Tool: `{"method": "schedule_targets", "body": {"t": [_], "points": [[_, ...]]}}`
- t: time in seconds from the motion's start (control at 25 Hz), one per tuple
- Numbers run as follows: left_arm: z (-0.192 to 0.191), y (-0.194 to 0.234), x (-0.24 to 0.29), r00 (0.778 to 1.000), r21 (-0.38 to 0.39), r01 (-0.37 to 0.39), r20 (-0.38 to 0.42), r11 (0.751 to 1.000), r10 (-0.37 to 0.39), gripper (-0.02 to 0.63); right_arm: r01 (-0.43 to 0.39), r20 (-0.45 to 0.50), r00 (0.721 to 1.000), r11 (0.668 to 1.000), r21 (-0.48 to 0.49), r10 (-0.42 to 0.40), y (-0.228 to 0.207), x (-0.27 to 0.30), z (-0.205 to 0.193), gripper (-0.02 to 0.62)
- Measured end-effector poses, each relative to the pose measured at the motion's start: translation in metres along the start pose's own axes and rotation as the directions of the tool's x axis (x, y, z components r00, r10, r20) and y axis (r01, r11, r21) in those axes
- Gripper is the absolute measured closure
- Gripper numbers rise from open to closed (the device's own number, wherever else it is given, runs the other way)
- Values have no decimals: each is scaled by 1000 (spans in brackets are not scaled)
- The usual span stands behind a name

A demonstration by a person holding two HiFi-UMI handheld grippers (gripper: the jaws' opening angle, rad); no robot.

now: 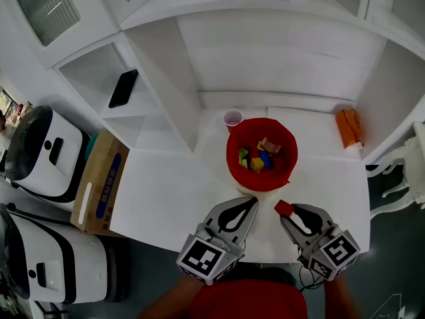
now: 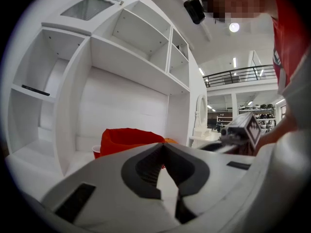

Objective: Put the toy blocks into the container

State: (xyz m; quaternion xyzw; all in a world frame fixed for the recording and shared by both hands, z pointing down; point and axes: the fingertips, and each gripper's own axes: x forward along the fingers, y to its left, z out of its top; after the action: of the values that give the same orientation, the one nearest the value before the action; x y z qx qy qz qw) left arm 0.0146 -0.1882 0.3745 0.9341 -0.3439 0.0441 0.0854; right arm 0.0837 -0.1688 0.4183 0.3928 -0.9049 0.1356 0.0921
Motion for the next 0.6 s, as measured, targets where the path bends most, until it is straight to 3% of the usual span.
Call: {"method": "schedule_targets", "body": {"t": [0.12,0.24,0.36,0.6], "points": [[0,6,-1,1000,27,-7,27,1000,6,589,21,140,990,1000,-14,-19,-4,-5,62,449],[4,7,0,999,40,-5,49,999,3,589,30,215,976,998,-60,-17,-7,6,104,449],[14,4,0,999,11,0,37,1000,0,589,39,224,975,995,-94,-17,-11,26,122,449],[32,18,-3,996,38,-19,83,999,16,589,91,173,982,993,-79,-76,-29,66,127,433]]}}
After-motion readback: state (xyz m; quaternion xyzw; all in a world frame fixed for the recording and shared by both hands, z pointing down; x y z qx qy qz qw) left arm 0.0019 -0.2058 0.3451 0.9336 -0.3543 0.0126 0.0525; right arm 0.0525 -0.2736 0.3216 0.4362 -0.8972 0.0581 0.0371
